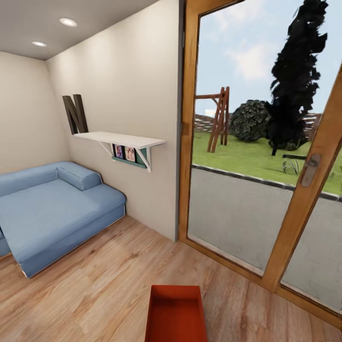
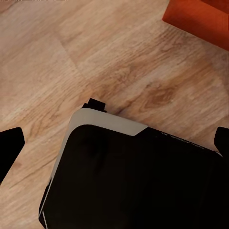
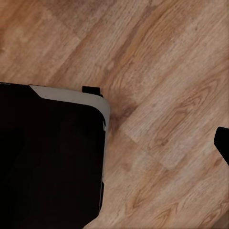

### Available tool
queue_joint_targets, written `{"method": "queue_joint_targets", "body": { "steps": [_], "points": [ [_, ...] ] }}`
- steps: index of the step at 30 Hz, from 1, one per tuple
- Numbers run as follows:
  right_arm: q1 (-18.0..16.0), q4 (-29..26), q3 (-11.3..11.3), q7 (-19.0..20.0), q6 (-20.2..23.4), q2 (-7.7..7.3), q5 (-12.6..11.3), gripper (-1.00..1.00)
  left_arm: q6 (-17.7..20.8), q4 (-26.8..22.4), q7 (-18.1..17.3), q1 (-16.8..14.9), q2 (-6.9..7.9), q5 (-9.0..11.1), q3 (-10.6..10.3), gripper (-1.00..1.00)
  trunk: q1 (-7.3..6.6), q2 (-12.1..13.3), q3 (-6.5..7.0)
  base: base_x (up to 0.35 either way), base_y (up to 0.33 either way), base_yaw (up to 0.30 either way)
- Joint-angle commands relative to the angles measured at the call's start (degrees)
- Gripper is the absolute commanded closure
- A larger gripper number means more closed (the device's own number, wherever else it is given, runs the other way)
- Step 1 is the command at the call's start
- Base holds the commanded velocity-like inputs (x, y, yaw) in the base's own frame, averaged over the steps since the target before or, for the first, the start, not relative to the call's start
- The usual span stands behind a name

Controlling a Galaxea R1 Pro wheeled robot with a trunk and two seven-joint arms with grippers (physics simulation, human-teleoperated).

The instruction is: Move the two storage containers from the living room to the garage. In the garage, place one container on the floor and stack the other container on top of it (either order is fine).

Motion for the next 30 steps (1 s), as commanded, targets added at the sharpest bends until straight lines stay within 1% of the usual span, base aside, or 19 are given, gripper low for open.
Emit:
{"method": "queue_joint_targets", "body": {
  "steps": [1, 7, 30],
  "points": [
    [-0.1, 0.2, 0.4, -0.1, -0.3, 0.06, -0.6, -1.00, -0.2, 0.0, 0.2, 0.0, -0.01, 0.4, -0.5, -1.00, 0.03, -0.1, -0.12, 0.000, 0.002, -0.158],
    [-0.1, 0.2, 0.4, -0.1, -0.3, 0.08, -0.5, -1.00, -0.2, 0.0, 0.2, 0.0, -0.01, 0.4, -0.5, -1.00, 0.03, -0.1, -0.12, 0.000, 0.001, -0.149],
    [-0.1, 0.2, 0.7, 0.0, 0.2, 0.09, -0.4, -1.00, -0.2, 0.0, 0.2, 0.0, -0.01, 0.4, -0.5, -1.00, 0.03, -0.1, -0.12, 0.000, 0.000, -0.002]
  ]
}}
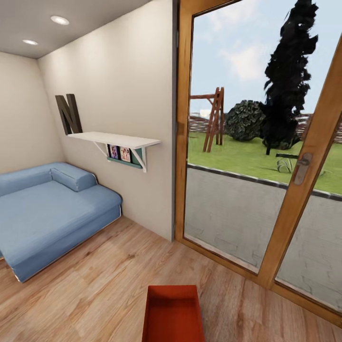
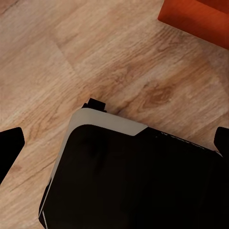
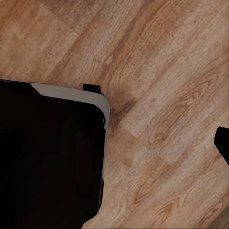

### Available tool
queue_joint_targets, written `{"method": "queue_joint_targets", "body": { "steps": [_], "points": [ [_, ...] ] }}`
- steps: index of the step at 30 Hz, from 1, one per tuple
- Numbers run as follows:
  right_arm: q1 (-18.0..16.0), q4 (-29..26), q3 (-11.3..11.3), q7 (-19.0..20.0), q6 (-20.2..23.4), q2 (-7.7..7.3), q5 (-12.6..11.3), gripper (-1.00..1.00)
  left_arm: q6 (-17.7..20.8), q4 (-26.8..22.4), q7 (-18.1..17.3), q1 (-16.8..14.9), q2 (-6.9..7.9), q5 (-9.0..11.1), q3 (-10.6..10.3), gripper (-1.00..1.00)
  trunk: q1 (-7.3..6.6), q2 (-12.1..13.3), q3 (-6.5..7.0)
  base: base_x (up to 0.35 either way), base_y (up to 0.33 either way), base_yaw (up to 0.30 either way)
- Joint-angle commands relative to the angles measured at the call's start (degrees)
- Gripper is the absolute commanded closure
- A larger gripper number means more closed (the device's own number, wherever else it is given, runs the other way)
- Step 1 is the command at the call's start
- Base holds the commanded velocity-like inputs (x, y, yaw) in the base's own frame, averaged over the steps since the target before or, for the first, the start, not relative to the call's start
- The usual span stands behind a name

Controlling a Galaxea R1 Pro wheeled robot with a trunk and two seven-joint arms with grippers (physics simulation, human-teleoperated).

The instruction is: Move the two storage containers from the living room to the garage. In the garage, place one container on the floor and stack the other container on top of it (either order is fine).

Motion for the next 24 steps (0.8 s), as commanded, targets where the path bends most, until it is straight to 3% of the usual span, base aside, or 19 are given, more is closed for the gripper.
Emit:
{"method": "queue_joint_targets", "body": {
  "steps": [1, 24],
  "points": [
    [-0.1, 0.2, 0.5, -0.1, -0.3, 0.04, -0.5, -1.00, -0.2, 0.0, 0.2, 0.0, -0.02, 0.4, -0.5, -1.00, 0.03, -0.1, -0.13, 0.000, 0.000, 0.000],
    [-0.1, 0.2, 0.4, 0.6, -0.4, -0.25, -0.7, -1.00, -0.2, 0.0, 0.4, 0.0, -0.02, 0.4, -0.5, -1.00, 0.03, -0.1, -2.07, 0.000, 0.000, 0.000]
  ]
}}
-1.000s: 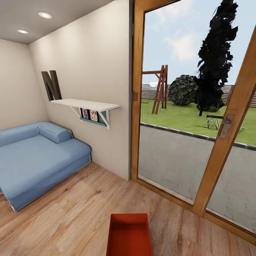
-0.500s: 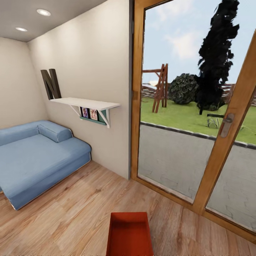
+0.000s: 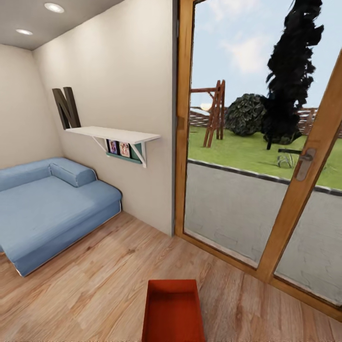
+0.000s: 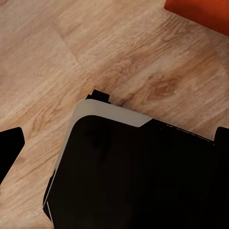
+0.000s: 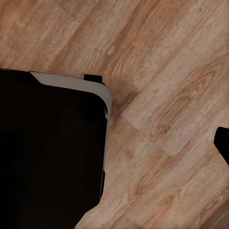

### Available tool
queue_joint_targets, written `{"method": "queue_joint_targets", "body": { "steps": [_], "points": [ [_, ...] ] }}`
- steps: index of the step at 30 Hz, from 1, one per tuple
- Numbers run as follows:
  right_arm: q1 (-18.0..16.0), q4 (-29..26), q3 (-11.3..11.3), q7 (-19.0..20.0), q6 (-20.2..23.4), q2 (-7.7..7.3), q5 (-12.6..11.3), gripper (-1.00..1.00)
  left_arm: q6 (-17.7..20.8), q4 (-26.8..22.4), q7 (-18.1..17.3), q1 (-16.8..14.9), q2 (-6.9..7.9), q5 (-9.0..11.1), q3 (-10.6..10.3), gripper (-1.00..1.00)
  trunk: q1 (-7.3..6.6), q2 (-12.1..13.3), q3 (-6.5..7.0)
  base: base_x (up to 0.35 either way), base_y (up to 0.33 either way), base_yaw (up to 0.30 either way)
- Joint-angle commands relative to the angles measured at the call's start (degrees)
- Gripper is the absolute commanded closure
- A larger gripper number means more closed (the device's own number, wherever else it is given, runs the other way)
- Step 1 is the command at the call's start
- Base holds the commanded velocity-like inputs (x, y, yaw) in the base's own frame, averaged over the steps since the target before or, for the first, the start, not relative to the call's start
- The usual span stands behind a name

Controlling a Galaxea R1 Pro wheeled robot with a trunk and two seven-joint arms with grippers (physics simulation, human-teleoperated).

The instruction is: Move the two storage containers from the living room to the garage. In the garage, place one container on the floor and stack the other container on top of it (either order is fine).

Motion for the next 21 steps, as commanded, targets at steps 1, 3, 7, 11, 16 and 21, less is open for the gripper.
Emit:
{"method": "queue_joint_targets", "body": {
  "steps": [1, 3, 7, 11, 16, 21],
  "points": [
    [-0.1, 0.2, 0.5, 0.0, -0.3, 0.04, -0.5, -1.00, -0.2, 0.0, 0.2, 0.0, -0.02, 0.4, -0.5, -1.00, 0.02, -0.1, -0.21, 0.000, 0.000, 0.000],
    [-0.1, 0.2, 0.6, 0.0, -0.4, 0.02, -0.3, -1.00, -0.2, 0.0, 0.2, 0.0, -0.02, 0.4, -0.5, -1.00, 0.02, -0.1, -0.39, 0.000, 0.000, 0.000],
    [-0.1, 0.2, 0.6, 0.0, -0.4, -0.02, -0.2, -1.00, -0.2, 0.1, 0.2, 0.0, -0.02, 0.4, -0.5, -1.00, 0.02, -0.1, -0.76, 0.000, 0.000, 0.000],
    [-0.1, 0.2, 0.8, 0.1, -0.4, 0.05, 0.0, -1.00, -0.2, 0.0, 0.3, 0.0, -0.04, 0.4, -0.5, -1.00, 0.02, -0.1, -1.13, 0.000, 0.000, 0.000],
    [-0.1, 0.2, 0.9, 0.1, -0.4, 0.05, 0.0, -1.00, -0.2, 0.1, 0.3, 0.0, -0.05, 0.5, -0.5, -1.00, 0.02, -0.1, -1.59, 0.000, 0.000, 0.000],
    [-0.1, 0.2, 0.8, 0.1, -0.6, -0.01, 0.0, -1.00, -0.2, 0.1, 0.3, 0.0, -0.02, 0.5, -0.5, -1.00, 0.02, -0.1, -2.05, 0.000, 0.000, 0.000]
  ]
}}
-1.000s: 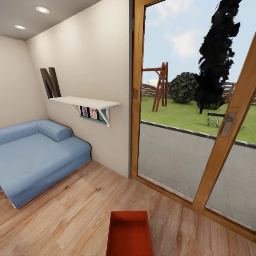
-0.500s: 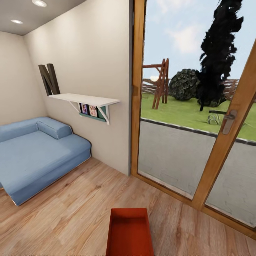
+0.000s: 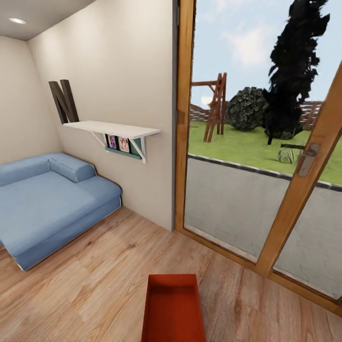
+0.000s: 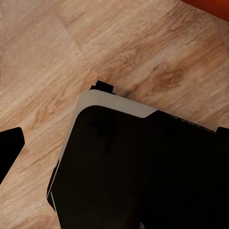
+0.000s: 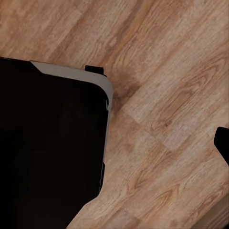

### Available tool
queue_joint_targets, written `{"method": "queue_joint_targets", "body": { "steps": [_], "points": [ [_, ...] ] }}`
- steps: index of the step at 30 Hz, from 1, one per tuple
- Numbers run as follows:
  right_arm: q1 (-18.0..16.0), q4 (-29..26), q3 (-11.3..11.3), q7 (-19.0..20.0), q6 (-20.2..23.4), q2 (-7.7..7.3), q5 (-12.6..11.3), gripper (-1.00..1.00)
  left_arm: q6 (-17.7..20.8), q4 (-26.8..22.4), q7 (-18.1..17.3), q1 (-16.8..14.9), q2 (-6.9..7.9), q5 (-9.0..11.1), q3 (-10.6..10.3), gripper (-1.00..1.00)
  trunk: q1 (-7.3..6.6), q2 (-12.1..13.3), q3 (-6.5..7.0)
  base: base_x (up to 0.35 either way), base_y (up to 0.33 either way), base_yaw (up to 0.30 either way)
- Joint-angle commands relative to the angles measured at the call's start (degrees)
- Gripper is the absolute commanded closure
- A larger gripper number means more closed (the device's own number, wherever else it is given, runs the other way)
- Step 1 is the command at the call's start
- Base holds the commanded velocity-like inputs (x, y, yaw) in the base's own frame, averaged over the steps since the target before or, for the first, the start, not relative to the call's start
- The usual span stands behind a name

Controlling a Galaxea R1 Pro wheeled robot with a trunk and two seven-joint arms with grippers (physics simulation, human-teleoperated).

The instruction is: Move the two storage containers from the living room to the garage. In the garage, place one container on the floor and stack the other container on top of it (either order is fine).

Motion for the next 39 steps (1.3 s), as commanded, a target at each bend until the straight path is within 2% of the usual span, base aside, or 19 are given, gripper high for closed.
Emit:
{"method": "queue_joint_targets", "body": {
  "steps": [1, 39],
  "points": [
    [-0.1, 0.2, 0.5, 0.0, -0.3, 0.05, -0.6, -1.00, -0.2, 0.0, 0.2, 0.0, -0.02, 0.4, -0.5, -1.00, 0.02, -0.1, -0.20, 0.000, 0.000, 0.000],
    [-0.1, 0.2, 0.3, -0.1, -0.5, 0.00, -0.6, -1.00, -0.2, 0.0, 0.1, 0.0, -0.03, 0.4, -0.5, -1.00, 0.02, -0.1, -3.71, 0.000, 0.000, 0.000]
  ]
}}
